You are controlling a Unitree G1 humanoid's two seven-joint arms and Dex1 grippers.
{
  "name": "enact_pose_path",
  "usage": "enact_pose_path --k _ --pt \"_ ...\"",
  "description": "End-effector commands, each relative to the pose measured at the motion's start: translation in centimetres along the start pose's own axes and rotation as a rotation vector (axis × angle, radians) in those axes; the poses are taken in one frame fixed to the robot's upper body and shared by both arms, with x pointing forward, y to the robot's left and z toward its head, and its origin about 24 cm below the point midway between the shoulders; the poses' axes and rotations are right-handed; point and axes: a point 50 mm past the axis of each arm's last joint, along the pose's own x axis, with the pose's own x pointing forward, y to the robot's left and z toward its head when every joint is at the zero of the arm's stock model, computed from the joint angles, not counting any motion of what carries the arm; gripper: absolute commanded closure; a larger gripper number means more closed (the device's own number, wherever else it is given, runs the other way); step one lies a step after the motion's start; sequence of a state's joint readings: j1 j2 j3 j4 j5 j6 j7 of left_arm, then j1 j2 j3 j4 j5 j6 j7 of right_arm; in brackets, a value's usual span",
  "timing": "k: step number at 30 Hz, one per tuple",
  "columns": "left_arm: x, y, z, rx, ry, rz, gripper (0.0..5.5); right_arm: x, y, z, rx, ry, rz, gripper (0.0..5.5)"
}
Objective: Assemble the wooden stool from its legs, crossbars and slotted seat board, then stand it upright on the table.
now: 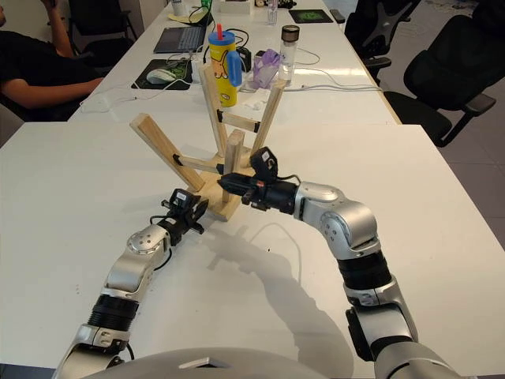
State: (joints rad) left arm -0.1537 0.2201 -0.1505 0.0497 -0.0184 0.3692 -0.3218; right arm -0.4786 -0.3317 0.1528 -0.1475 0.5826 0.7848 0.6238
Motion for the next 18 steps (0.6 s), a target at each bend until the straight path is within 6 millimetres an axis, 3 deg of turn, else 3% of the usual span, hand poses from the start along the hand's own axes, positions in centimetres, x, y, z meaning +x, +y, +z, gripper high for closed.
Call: enact_pose_path --k 1,8,13,16,18 --pt "-1.1 -2.5 -4.0 -0.046 0.250 -0.154 4.25 -0.7 -1.4 -0.1 -0.030 0.016 -0.125 4.85" --pt "-1.5 -3.8 -2.7 -0.016 0.295 -0.298 4.25 -1.2 -1.7 -0.7 -0.047 0.040 -0.165 4.85" --pt "-1.4 -4.3 -0.7 -0.054 0.210 -0.286 4.25 -2.0 -2.6 -1.5 -0.065 0.066 -0.212 4.85" --pt "-2.0 -3.4 0.2 -0.072 0.162 -0.210 4.25 -2.2 -2.8 -1.8 -0.067 0.082 -0.211 4.85" --pt "-3.0 -1.5 0.8 -0.091 0.105 -0.092 4.25 -2.7 -2.6 -3.0 -0.063 0.134 -0.194 4.85"
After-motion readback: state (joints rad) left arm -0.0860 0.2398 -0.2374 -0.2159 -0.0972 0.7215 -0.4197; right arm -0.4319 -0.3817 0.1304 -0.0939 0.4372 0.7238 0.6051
